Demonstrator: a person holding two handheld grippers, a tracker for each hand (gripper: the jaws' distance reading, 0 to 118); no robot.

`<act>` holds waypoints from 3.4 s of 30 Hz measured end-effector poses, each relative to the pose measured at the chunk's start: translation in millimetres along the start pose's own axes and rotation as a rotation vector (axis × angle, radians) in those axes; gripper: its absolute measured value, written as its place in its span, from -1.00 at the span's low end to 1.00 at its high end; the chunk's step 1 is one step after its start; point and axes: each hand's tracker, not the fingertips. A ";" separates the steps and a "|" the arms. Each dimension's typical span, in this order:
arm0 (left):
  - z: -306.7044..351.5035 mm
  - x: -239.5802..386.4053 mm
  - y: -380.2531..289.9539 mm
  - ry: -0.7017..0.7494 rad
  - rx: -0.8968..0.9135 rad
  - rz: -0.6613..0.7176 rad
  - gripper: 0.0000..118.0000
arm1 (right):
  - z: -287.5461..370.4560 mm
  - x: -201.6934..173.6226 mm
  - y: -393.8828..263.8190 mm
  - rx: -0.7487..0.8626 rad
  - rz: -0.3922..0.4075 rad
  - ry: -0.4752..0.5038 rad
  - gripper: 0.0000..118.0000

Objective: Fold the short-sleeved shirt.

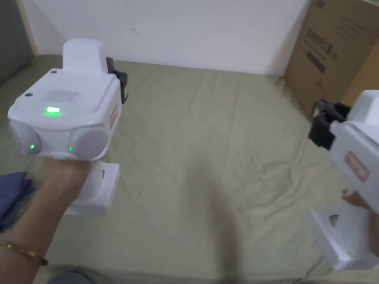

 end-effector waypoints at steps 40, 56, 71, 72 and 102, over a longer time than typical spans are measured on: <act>47.3 8.2 -82.1 -0.026 -0.148 0.027 1.00 | 11.6 -37.8 -57.5 -0.106 -0.054 -0.015 1.00; 46.9 10.6 -82.2 -0.024 -0.142 0.021 1.00 | 11.7 -39.8 -52.3 -0.080 -0.052 -0.007 1.00; 47.6 13.7 -83.9 -0.031 -0.144 0.008 1.00 | 9.2 -38.3 -54.6 -0.080 -0.048 0.003 1.00; 47.3 13.5 -84.2 -0.031 -0.145 0.008 1.00 | 9.2 -38.4 -54.7 -0.081 -0.048 0.004 1.00; 48.1 17.5 -82.7 -0.038 -0.135 -0.005 1.00 | 9.9 -36.5 -54.2 -0.074 -0.045 0.014 1.00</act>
